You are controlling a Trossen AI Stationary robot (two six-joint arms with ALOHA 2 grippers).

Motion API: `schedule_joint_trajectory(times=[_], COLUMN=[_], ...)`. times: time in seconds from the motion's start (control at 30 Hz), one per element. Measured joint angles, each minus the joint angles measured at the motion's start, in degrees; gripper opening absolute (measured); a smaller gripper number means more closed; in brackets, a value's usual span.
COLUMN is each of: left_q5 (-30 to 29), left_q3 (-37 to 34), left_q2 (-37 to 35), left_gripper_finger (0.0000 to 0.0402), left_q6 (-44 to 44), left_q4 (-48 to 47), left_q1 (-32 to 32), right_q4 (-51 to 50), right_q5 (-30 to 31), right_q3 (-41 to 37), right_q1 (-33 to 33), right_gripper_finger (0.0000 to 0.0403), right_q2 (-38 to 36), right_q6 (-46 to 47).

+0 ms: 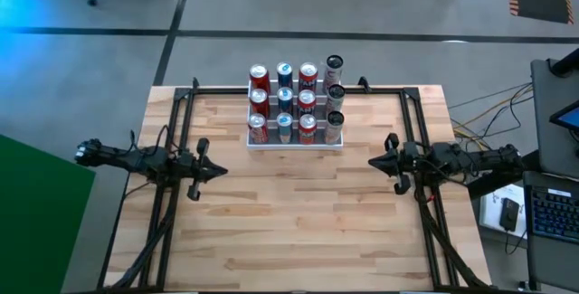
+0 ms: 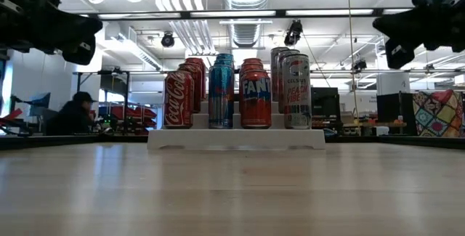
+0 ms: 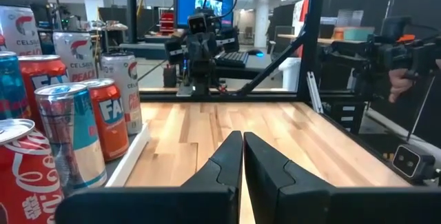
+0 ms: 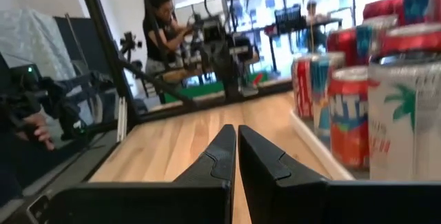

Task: Place canned beverage on shelf
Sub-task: Return to Home Position

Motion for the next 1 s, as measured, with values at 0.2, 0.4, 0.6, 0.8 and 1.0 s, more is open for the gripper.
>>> schedule_joint_trajectory(times=[0.2,0.4,0.6,0.8,1.0], left_q5=[0.0,-0.2,-0.3,-0.3,-0.3], left_q3=[0.0,0.0,0.0,0.4,0.5], left_q2=[1.5,3.6,5.9,8.2,9.5], left_gripper_finger=[0.0000,0.0000,0.0000,0.0000,0.0000], left_q6=[-0.4,-1.9,3.5,5.1,5.2], left_q4=[-0.1,-0.1,-0.2,-0.7,-0.7], left_q1=[0.0,0.0,0.0,0.0,0.0], right_q4=[-2.2,-2.7,-2.9,-2.9,-3.0], right_q5=[-0.4,-0.2,0.0,0.0,0.0], right_q3=[0.0,-0.1,-0.1,-0.1,-0.1], right_q1=[0.0,0.0,0.0,0.0,0.0], right_gripper_finger=[0.0009,0.0009,0.0009,0.0009,0.0009], right_q2=[0.0,0.9,2.5,2.6,2.6], right_q6=[1.4,0.7,0.4,0.3,0.3])
